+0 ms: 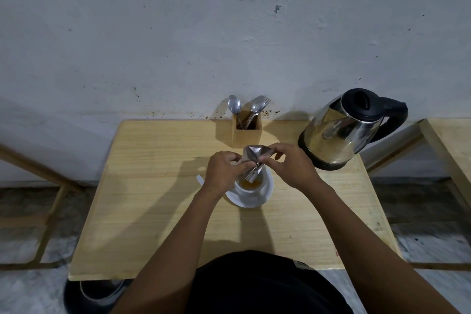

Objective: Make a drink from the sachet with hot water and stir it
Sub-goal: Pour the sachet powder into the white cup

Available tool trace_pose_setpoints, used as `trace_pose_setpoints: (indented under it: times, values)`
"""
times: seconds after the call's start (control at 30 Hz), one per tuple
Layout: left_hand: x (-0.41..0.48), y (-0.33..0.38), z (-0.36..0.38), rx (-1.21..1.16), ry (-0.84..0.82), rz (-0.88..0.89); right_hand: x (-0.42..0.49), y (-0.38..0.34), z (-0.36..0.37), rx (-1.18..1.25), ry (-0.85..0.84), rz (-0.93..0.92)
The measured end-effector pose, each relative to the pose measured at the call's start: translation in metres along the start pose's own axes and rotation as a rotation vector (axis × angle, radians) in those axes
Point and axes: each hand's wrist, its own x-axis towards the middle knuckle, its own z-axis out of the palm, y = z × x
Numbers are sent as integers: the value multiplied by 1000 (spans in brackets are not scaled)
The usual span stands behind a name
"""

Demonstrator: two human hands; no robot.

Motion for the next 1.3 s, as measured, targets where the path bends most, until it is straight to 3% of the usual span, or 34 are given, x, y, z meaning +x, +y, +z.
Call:
trace_pose_setpoints:
  times: [0.1, 0.37, 0.57, 0.73, 0.9, 1.17, 1.3]
  values:
    - [-2, 0, 0, 9, 10, 17, -2, 1, 1, 189, 0, -32]
    - [-1, -1, 3, 136, -6, 8, -9, -7, 2, 31, 167, -65]
    - [-6, 11, 3, 134, 27, 32, -13, -3, 1, 94, 168, -24]
    - [-5, 9, 3, 102, -89, -27, -13, -2, 2, 195, 160, -38]
    - [-7, 1, -23, -38, -18, -84, -14, 3, 11, 359, 60, 105]
    - [-8, -53, -61, -196, 163, -327, -11, 20, 51, 38, -216, 154]
    - [-5, -76, -50, -103, 186, -428, -8, 19, 62, -66, -251, 146]
